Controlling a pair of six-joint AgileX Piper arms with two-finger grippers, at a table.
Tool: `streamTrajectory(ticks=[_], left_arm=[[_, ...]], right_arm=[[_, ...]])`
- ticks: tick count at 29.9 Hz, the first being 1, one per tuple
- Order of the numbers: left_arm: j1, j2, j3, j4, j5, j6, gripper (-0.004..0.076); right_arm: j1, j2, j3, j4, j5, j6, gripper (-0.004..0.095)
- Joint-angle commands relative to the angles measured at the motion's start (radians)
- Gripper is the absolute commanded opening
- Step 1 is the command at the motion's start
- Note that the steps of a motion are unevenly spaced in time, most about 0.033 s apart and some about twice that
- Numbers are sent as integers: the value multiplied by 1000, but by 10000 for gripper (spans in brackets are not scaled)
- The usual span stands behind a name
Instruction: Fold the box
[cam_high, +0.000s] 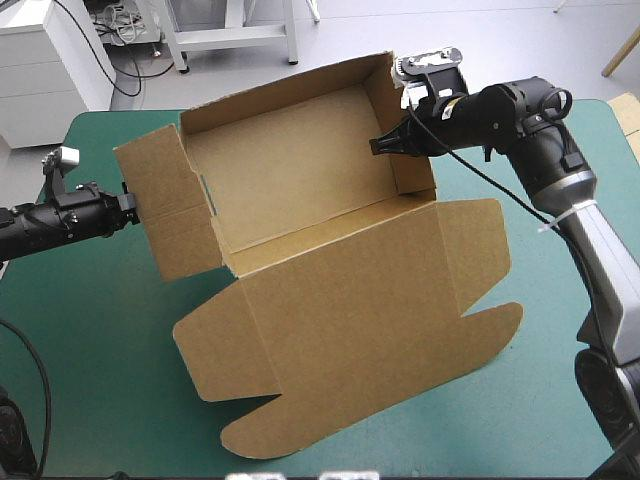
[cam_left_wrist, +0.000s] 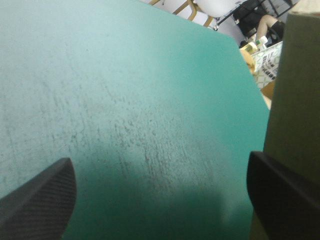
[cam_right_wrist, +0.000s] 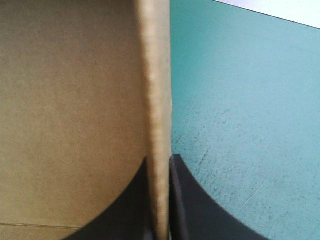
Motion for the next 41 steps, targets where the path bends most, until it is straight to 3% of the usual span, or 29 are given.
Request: streamTrajectory(ticks=[1,8,19,30,32,35,37,41], left_arm=[[-8,-60,-21,-108,82,13,658],[-25,-127,-25,-210,82,15,655],[-159,-166,-25,-320,82,39,655],[-190,-173,-33,-345,80,-25,655],[-231,-173,-70,-293,71,-67,655],[-329,-173,-163,-45,-65,-211,655],[-414,-173,-224,151,-163,-372,655],[-550,-173,-300,459,-253,-651,654]], right_arm=[[-6,-51,-37,-10,-73,33,-21],[-6,-51,-37,-103,-74,117,-21],[-6,-51,-35,-103,-77,157,-19],[15,-51,-32,-111,-84,164,-14],[47,-51,-29,-151,-85,178,-14],[103,-51,-17,-248,-110,232,-14],[138,-51,-11,-297,-124,267,-14],[177,-51,-11,-353,-137,312,-14]])
